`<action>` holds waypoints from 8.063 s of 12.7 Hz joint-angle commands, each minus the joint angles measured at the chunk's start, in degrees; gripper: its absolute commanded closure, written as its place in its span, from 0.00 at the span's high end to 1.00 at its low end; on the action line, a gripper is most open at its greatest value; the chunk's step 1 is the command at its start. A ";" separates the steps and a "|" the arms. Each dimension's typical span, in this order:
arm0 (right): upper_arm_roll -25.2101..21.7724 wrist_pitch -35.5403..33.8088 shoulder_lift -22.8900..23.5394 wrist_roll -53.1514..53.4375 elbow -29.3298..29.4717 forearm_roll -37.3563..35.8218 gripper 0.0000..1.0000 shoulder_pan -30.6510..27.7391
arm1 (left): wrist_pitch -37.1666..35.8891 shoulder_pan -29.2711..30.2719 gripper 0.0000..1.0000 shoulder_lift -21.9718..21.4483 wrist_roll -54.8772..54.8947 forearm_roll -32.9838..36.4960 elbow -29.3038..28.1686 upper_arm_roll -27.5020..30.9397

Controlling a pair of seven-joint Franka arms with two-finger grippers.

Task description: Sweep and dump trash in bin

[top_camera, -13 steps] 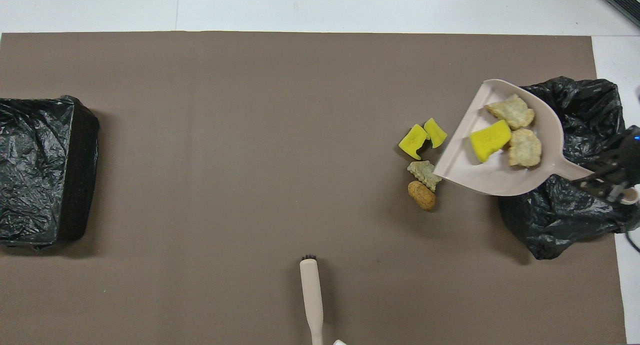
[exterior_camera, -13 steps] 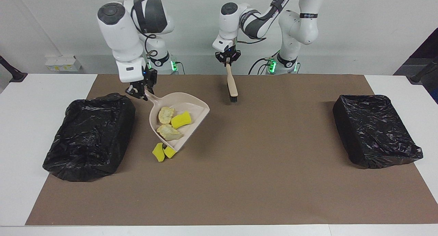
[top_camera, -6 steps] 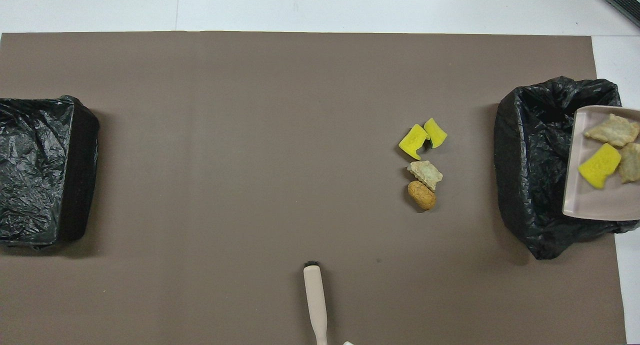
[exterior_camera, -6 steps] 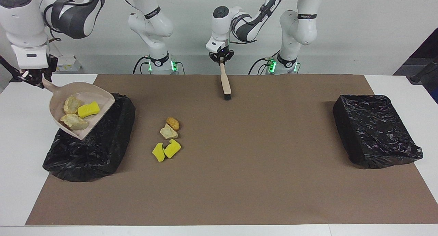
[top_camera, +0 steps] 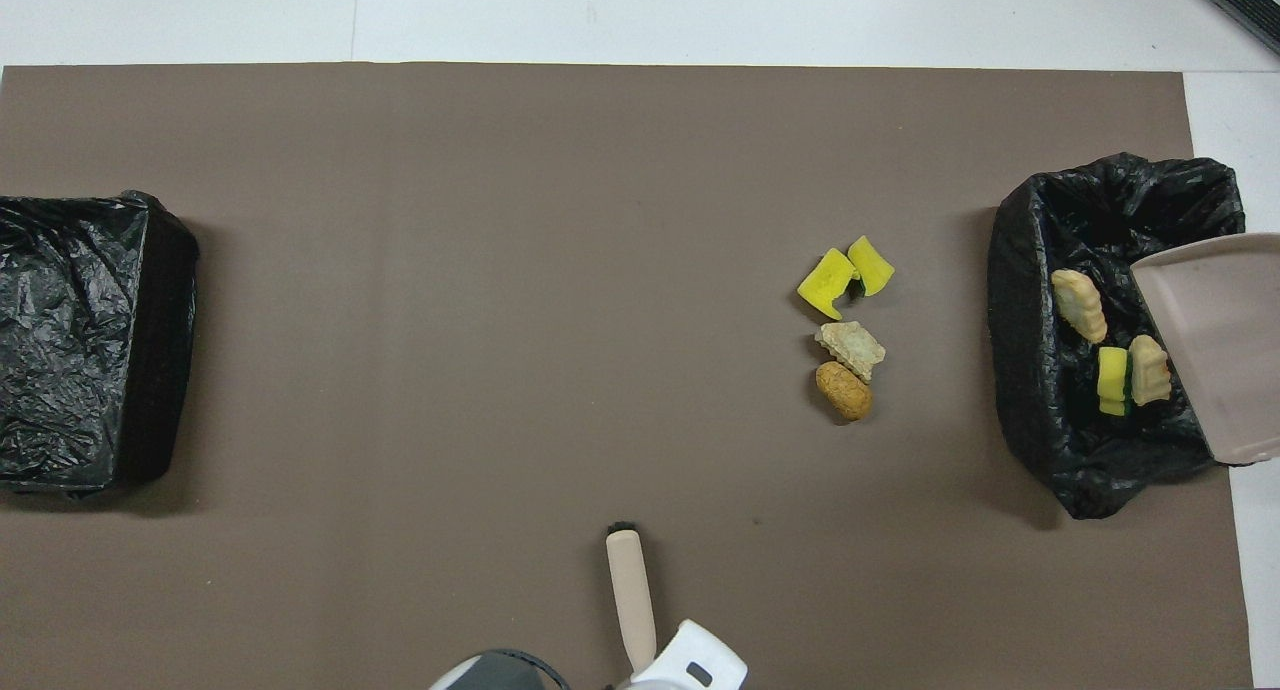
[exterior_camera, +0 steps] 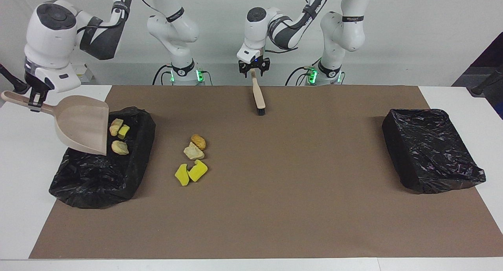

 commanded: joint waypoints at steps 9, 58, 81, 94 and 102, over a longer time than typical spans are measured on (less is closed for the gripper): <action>5.11 -19.31 -6.79 34.29 4.18 8.20 0.00 4.48 | -17.04 40.00 1.00 0.70 55.25 8.08 28.64 -0.28; 7.41 5.18 -13.37 139.31 -37.11 60.97 1.00 63.10 | -44.23 57.27 1.00 3.60 69.88 10.28 50.38 0.34; 6.79 -0.60 -16.80 143.52 -37.22 53.70 0.00 60.49 | 3.57 22.99 1.00 25.40 29.10 10.89 32.11 -0.19; 7.06 -9.65 -6.90 123.15 -16.95 35.58 0.00 20.50 | 5.08 22.63 0.13 30.23 26.64 10.98 32.98 -0.01; 6.79 -10.55 6.21 113.74 -3.30 25.47 0.00 14.25 | -6.05 24.83 0.00 22.51 55.31 13.35 32.37 0.43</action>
